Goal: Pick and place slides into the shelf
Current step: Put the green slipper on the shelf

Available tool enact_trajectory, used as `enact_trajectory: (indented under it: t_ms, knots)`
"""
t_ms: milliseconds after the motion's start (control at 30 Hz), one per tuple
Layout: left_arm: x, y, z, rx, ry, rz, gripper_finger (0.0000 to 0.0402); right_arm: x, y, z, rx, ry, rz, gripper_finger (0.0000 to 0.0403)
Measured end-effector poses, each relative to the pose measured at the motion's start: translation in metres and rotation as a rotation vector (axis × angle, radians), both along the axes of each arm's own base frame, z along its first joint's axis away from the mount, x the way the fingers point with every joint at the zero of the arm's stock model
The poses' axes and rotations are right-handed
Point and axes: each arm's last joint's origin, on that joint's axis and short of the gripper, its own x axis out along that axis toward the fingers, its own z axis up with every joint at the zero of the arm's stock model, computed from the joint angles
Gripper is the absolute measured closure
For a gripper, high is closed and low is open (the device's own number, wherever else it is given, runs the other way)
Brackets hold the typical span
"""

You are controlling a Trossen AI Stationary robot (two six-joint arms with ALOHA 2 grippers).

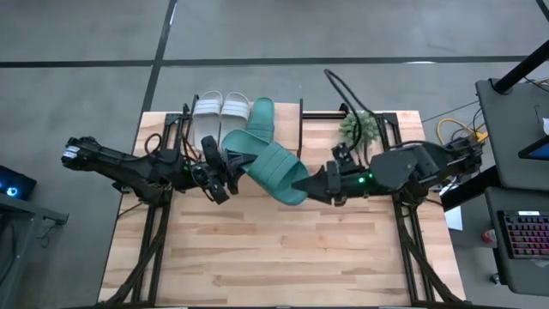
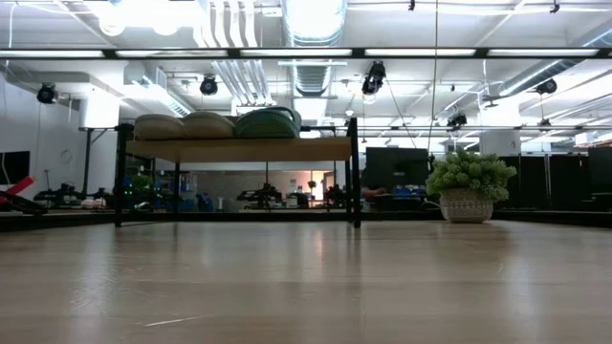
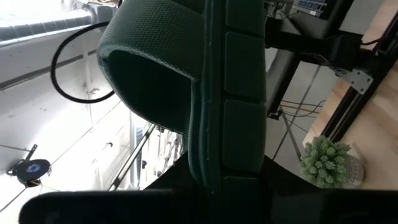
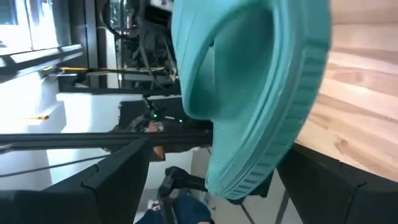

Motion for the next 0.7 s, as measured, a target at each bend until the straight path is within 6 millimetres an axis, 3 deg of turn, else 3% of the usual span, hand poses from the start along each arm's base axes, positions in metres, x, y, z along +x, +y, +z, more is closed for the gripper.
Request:
enact_trajectory:
  t_ms: [200, 400, 533, 700]
  knots:
    - [0.001, 0.003, 0.000, 0.016, 0.001, -0.006, 0.0352, 0.013, 0.009, -0.008, 0.014, 0.009, 0.008, 0.0077]
    - [0.001, 0.003, 0.000, 0.022, 0.004, -0.004, 0.0352, 0.013, 0.011, -0.009, 0.013, 0.009, 0.013, 0.0088]
    - [0.001, 0.003, 0.000, 0.021, 0.004, -0.004, 0.0352, 0.012, 0.010, -0.008, 0.007, 0.008, 0.014, 0.0140]
    - [0.001, 0.003, 0.000, 0.018, -0.001, -0.004, 0.0352, 0.011, 0.010, -0.007, 0.007, 0.007, 0.010, 0.0243]
